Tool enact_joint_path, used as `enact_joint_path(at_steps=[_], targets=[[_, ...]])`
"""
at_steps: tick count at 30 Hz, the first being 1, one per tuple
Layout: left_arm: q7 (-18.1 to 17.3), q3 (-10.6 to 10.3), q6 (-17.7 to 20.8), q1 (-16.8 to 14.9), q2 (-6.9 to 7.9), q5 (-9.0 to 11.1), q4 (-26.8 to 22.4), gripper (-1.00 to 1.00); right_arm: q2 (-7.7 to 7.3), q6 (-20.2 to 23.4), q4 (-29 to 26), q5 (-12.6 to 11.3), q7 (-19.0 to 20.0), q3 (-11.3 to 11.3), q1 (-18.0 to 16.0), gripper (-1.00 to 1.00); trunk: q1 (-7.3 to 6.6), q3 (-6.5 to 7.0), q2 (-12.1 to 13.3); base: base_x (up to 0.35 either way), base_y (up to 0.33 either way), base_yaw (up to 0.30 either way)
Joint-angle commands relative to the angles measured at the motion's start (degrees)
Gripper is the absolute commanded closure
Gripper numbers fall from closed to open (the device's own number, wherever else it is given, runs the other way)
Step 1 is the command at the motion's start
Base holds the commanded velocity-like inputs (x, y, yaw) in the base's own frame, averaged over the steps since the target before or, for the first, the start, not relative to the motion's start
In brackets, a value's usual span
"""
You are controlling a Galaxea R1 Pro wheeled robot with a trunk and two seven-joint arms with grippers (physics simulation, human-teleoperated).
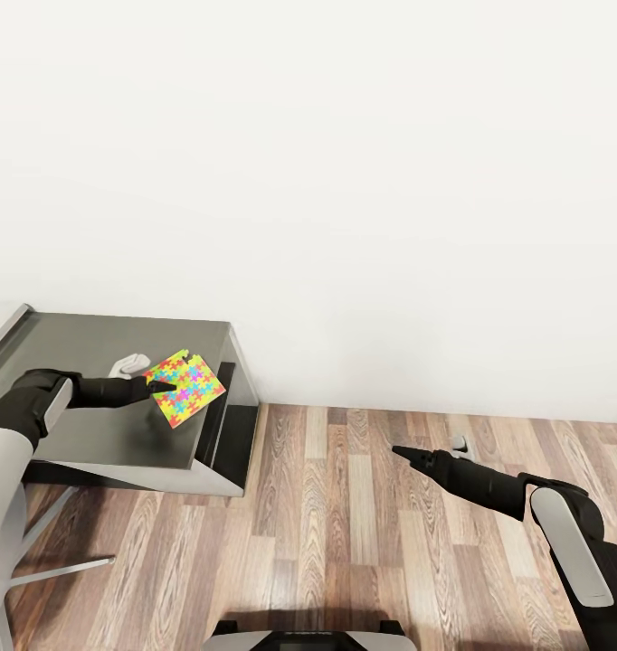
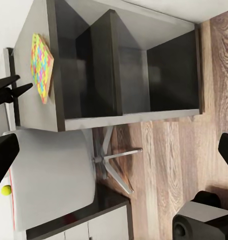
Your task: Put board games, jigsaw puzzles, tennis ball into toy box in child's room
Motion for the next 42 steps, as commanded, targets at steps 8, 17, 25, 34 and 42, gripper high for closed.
enact_joint_path(at_steps=[8,17,25,34,42], targets=[[-2.2,0.2,0.7,0.0,-0.06,0.6,0.0,-1.00,0.00,0.2,-0.1,0.5,0.6,-0.1,0.0,-1.00,0.03,-0.08,-0.1,0.000,0.000,0.000],[-2.5,0.1,0.7,0.0,-0.03,0.6,0.0,-1.00,0.00,0.2,-0.1,0.5,0.6,-0.1,0.0,-1.00,0.03,-0.08,-0.1,0.000,0.000,0.000],[-2.5,0.2,0.7,0.0,-0.09,0.7,0.0,-1.00,0.00,0.2,-0.1,0.5,0.6,-0.1,0.0,-1.00,0.03,-0.08,-0.1,0.000,0.000,0.000],[-8.2,0.0,4.8,-0.1,0.53,3.5,-3.2,-1.00,0.00,0.2,-0.1,0.5,0.7,0.0,0.0,-1.00,0.03,-0.08,-0.1,0.000,0.000,0.000],[-23.6,-0.2,12.6,0.3,5.35,4.0,-12.7,-1.00,0.03,0.2,-0.1,0.5,0.8,0.1,0.0,-1.00,0.03,-0.08,-0.1,0.000,0.000,0.000]])
